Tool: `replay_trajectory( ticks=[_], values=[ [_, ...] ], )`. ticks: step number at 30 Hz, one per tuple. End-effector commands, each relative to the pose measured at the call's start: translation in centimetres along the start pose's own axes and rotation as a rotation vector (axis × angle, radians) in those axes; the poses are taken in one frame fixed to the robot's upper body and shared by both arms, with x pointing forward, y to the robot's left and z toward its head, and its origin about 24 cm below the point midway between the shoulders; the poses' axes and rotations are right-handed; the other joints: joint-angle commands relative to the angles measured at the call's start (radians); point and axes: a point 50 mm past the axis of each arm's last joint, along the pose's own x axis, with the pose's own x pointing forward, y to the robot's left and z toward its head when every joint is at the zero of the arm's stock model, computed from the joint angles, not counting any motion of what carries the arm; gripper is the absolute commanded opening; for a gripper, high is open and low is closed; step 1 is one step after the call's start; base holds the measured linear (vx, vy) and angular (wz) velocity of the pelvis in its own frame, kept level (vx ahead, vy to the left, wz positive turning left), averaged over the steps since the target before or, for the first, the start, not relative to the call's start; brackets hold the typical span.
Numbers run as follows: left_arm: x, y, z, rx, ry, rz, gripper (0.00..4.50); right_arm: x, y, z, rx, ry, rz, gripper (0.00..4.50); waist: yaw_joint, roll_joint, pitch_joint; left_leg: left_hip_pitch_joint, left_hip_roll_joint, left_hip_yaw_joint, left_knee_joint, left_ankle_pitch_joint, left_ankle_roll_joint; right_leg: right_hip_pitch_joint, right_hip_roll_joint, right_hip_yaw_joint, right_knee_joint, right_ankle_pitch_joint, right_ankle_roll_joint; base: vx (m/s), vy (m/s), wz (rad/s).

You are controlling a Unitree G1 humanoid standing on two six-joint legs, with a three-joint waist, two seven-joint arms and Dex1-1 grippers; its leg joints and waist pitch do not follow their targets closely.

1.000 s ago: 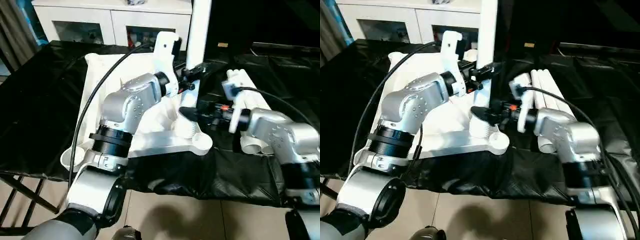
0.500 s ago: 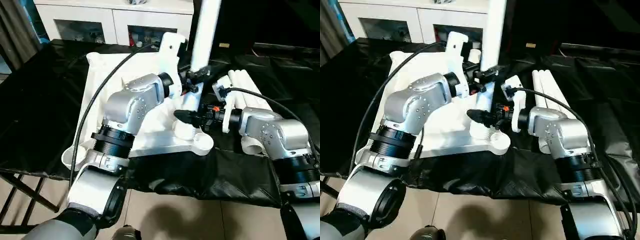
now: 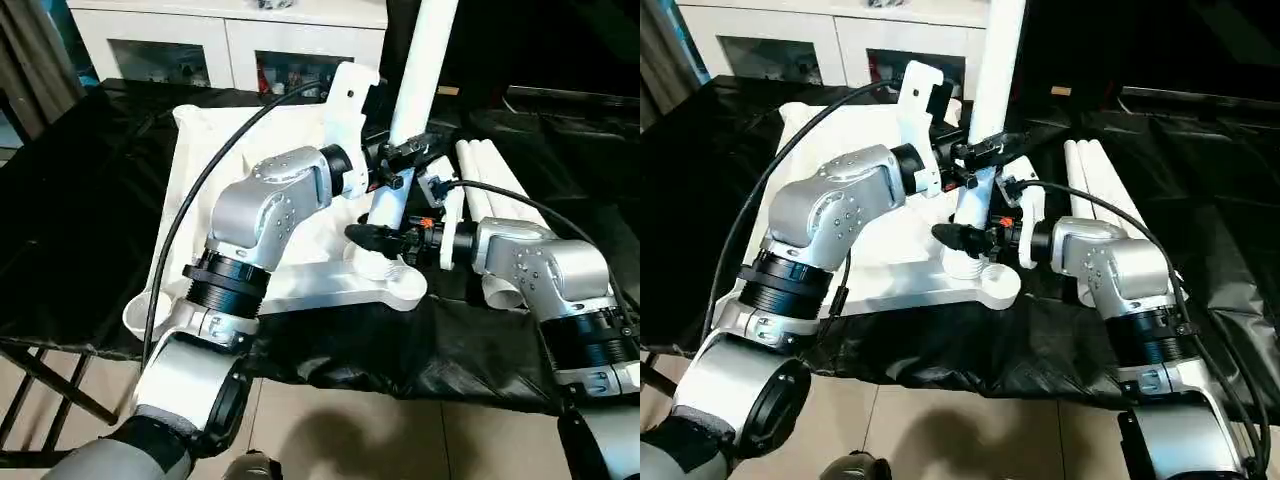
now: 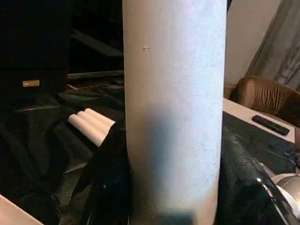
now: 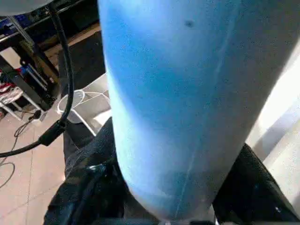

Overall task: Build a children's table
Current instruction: Pick table leg

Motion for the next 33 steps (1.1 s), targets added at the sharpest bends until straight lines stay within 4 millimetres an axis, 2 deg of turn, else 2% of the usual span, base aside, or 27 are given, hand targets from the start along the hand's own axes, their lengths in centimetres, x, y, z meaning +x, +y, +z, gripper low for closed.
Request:
replay_trajectory(
  ticks=[1,2,4,6,7,10,13,15,16,18,20,23,24,25,27,28,29,30,31,32,33],
  values=[
    [0.0,-0.4,0.3,0.011,-0.005,-0.016,1.86,-0.2,-0.3,0.1,-0.001,-0.003,-0.026,1.95,-0.002,-0.018,-0.083,0.031,0.058,-0.030,-0.053,-0.051,0.066,0.055,-0.081,0.049,-0.068,0.026,-0.251,0.000,0.000,0.00],
    [0.0,-0.5,0.3,-0.005,-0.007,-0.036,2.21,-0.2,-0.3,0.1,-0.001,-0.007,-0.030,1.93,-0.002,-0.019,-0.083,0.031,0.058,-0.030,-0.053,-0.056,0.064,0.056,-0.081,0.049,-0.068,0.021,-0.252,0.000,0.000,0.00],
    [0.0,-0.4,0.4,-0.012,-0.012,-0.036,2.56,-0.1,-0.3,0.1,-0.002,-0.015,-0.034,1.93,-0.001,-0.018,-0.083,0.031,0.057,-0.030,-0.053,-0.056,0.062,0.056,-0.081,0.049,-0.069,0.022,-0.252,0.000,0.000,0.00],
    [-0.1,-0.3,0.7,-0.005,-0.031,-0.040,2.58,-0.1,-0.3,0.1,-0.004,-0.038,-0.058,1.93,-0.002,-0.018,-0.083,0.031,0.057,-0.030,-0.053,-0.055,0.059,0.055,-0.081,0.049,-0.068,0.019,-0.254,0.000,0.000,0.00],
    [-0.1,-0.2,1.2,0.012,-0.069,-0.021,2.65,0.0,-0.5,0.2,-0.006,-0.062,-0.089,1.93,-0.001,-0.014,-0.083,0.032,0.058,-0.031,-0.053,-0.058,0.057,0.054,-0.082,0.049,-0.068,0.016,-0.253,0.000,0.000,0.00],
    [-0.1,0.0,1.6,0.019,-0.105,-0.012,2.95,0.0,-0.7,0.3,-0.006,-0.088,-0.126,1.93,-0.003,-0.016,-0.084,0.032,0.058,-0.030,-0.055,-0.062,0.049,0.055,-0.081,0.049,-0.068,0.021,-0.252,0.000,0.000,0.00],
    [-0.5,0.5,4.1,0.131,-0.292,0.112,2.98,0.1,-1.2,0.8,0.008,-0.196,-0.223,1.93,-0.002,-0.007,-0.086,0.031,0.060,-0.033,-0.056,-0.068,0.041,0.056,-0.083,0.050,-0.067,0.037,-0.244,0.000,0.000,0.00],
    [-0.6,0.7,4.8,0.144,-0.329,0.130,2.98,0.1,-1.5,0.7,-0.017,-0.225,-0.294,1.93,-0.004,-0.010,-0.086,0.033,0.060,-0.033,-0.056,-0.075,0.035,0.055,-0.083,0.050,-0.068,0.043,-0.239,0.000,0.000,0.00],
    [-0.8,0.6,4.9,0.153,-0.330,0.085,2.98,0.1,-1.8,0.6,-0.054,-0.240,-0.359,1.93,-0.003,-0.003,-0.086,0.034,0.058,-0.032,-0.055,-0.071,0.030,0.054,-0.083,0.050,-0.067,0.045,-0.238,0.000,0.000,0.00],
    [-1.0,0.6,4.8,0.162,-0.317,0.046,2.98,0.1,-2.0,0.6,-0.086,-0.260,-0.403,1.93,-0.005,-0.008,-0.084,0.035,0.056,-0.030,-0.058,-0.076,0.021,0.053,-0.080,0.049,-0.069,0.029,-0.231,0.000,0.000,0.00],
    [-1.3,0.7,4.6,0.185,-0.286,0.017,2.98,0.1,-2.1,0.4,-0.091,-0.259,-0.431,1.93,-0.008,-0.005,-0.084,0.035,0.055,-0.030,-0.058,-0.080,0.017,0.053,-0.079,0.050,-0.068,0.016,-0.227,0.000,0.000,0.00],
    [-2.4,1.5,1.7,0.306,-0.110,-0.056,2.98,-0.9,-2.6,-0.6,-0.030,-0.223,-0.394,1.93,-0.009,-0.003,-0.082,0.036,0.057,-0.032,-0.062,-0.105,0.026,0.054,-0.077,0.051,-0.073,-0.012,-0.214,0.000,0.000,0.00],
    [-3.2,1.9,-0.6,0.332,-0.013,-0.113,2.98,-1.3,-2.6,-1.0,-0.020,-0.225,-0.397,1.93,-0.009,-0.003,-0.081,0.035,0.056,-0.031,-0.062,-0.106,0.026,0.054,-0.077,0.052,-0.074,-0.017,-0.211,0.000,0.000,0.00],
    [-3.3,2.0,-0.9,0.336,0.002,-0.120,2.98,-1.3,-2.5,-1.1,-0.021,-0.223,-0.397,1.93,-0.011,-0.001,-0.080,0.035,0.058,-0.030,-0.065,-0.107,0.023,0.053,-0.077,0.053,-0.073,-0.023,-0.205,0.000,0.000,0.00],
    [-4.3,2.3,-3.7,0.366,0.121,-0.167,2.98,-1.7,-2.4,-1.7,-0.032,-0.214,-0.400,1.93,-0.009,0.006,-0.085,0.037,0.059,-0.032,-0.064,-0.101,0.011,0.052,-0.077,0.052,-0.070,-0.002,-0.205,0.000,0.000,0.00],
    [-4.6,2.4,-4.5,0.375,0.150,-0.174,2.98,-1.7,-2.4,-1.8,-0.033,-0.214,-0.403,1.93,-0.013,0.004,-0.085,0.038,0.059,-0.031,-0.065,-0.109,0.006,0.050,-0.075,0.052,-0.070,0.005,-0.204,0.000,0.000,0.00],
    [-5.4,2.7,-6.6,0.399,0.239,-0.201,2.98,-1.9,-2.4,-2.0,-0.038,-0.216,-0.419,1.93,-0.010,0.008,-0.087,0.039,0.058,-0.033,-0.064,-0.108,0.004,0.051,-0.076,0.052,-0.070,0.009,-0.202,0.000,0.000,0.00],
    [-5.6,2.7,-7.0,0.399,0.254,-0.205,2.98,-2.0,-2.4,-2.1,-0.039,-0.217,-0.421,1.93,-0.013,0.010,-0.084,0.039,0.059,-0.032,-0.068,-0.129,-0.004,0.047,-0.075,0.052,-0.073,-0.004,-0.197,0.000,0.000,0.00],
    [-6.3,2.9,-8.8,0.396,0.320,-0.221,2.98,-2.1,-2.4,-2.2,-0.047,-0.219,-0.434,1.93,-0.015,0.013,-0.084,0.040,0.060,-0.033,-0.070,-0.146,-0.016,0.048,-0.077,0.052,-0.073,-0.016,-0.196,0.000,0.000,0.00],
    [-6.5,3.1,-9.5,0.388,0.340,-0.221,2.98,-2.2,-2.4,-2.2,-0.052,-0.222,-0.434,1.93,-0.016,0.012,-0.084,0.041,0.060,-0.033,-0.070,-0.153,-0.022,0.048,-0.077,0.052,-0.074,-0.020,-0.197,0.000,0.000,0.00],
    [-6.7,3.1,-9.9,0.383,0.351,-0.221,2.98,-2.2,-2.3,-2.2,-0.056,-0.224,-0.434,1.93,-0.018,0.016,-0.083,0.042,0.061,-0.033,-0.072,-0.171,-0.033,0.047,-0.077,0.053,-0.075,-0.026,-0.199,0.000,0.000,0.00]
  ],
)
